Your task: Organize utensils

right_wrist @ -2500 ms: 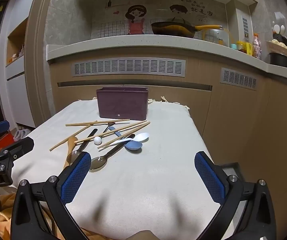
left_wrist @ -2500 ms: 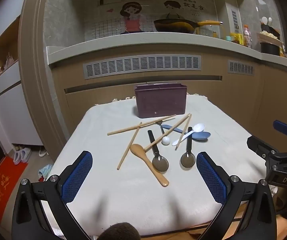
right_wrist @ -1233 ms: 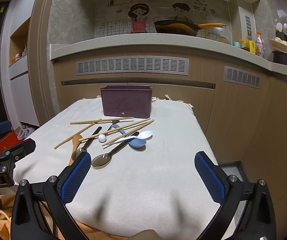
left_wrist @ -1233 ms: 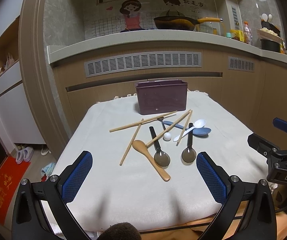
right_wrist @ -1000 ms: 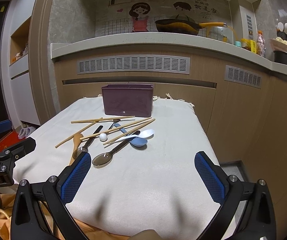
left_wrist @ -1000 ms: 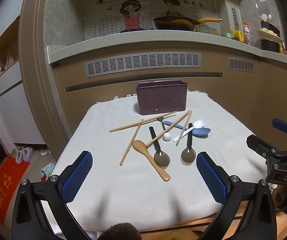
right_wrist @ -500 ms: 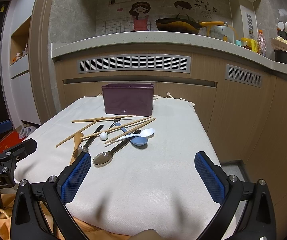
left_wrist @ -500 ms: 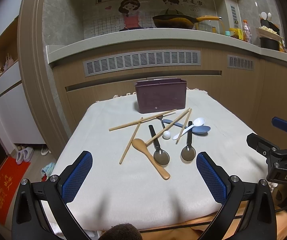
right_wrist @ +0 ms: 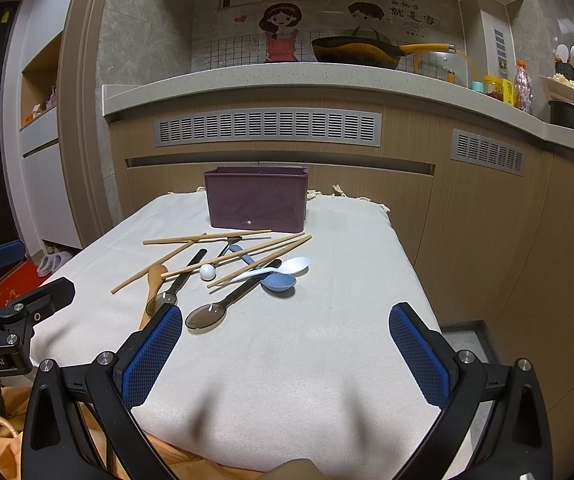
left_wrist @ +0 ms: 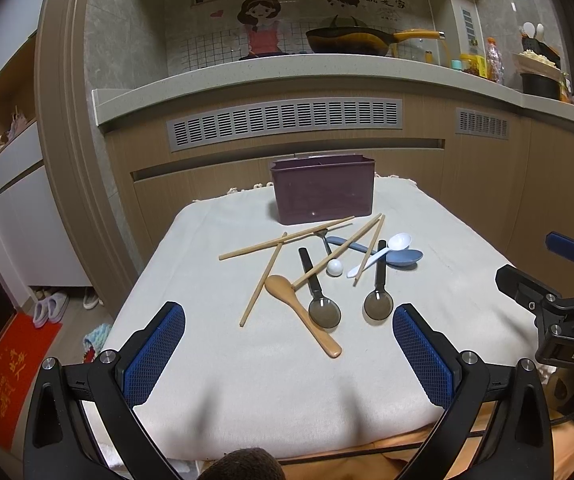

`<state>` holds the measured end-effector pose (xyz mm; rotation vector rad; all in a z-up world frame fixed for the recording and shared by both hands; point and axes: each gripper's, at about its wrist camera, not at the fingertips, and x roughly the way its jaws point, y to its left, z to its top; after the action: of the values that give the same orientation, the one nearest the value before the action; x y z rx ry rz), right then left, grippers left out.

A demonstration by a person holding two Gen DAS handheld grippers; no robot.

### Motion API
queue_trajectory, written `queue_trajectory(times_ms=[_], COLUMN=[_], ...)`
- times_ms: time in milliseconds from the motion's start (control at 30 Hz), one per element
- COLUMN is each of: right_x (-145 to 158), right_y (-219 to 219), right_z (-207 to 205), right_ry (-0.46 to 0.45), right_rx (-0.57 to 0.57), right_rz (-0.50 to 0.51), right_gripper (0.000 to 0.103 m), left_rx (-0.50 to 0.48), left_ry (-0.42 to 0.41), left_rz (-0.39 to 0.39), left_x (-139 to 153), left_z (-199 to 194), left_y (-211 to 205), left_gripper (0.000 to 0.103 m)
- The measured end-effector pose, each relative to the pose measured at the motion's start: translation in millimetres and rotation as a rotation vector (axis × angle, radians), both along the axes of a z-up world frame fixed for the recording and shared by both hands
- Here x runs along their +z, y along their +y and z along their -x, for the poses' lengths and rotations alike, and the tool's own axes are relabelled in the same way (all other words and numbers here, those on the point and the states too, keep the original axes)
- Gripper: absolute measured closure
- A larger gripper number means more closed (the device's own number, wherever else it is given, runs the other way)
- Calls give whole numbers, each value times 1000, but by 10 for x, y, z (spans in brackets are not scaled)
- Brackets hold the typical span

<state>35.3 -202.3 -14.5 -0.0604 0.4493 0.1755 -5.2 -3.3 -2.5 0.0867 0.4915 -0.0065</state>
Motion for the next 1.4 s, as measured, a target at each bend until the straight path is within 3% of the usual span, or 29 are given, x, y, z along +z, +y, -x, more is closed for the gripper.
queue_trajectory(times_ms=[667, 833, 1200, 1400], right_x=[2, 69, 240, 227], right_y=[-1, -13, -44, 7], right_z=[9, -2, -288, -602], right_ry=[-3, -40, -99, -64], right_rx=[-2, -23, -46, -30], right_rz=[0, 19, 13, 29], right_gripper=[0, 0, 0, 0], left_rx=[2, -7, -15, -64], left_ry=[-13, -34, -88, -51], left_rz=[-1, -9, 32, 35], left_x=[60, 126, 310, 292], left_z=[-44, -91, -485, -865], left_y=[10, -10, 148, 217], left_gripper=[0, 0, 0, 0])
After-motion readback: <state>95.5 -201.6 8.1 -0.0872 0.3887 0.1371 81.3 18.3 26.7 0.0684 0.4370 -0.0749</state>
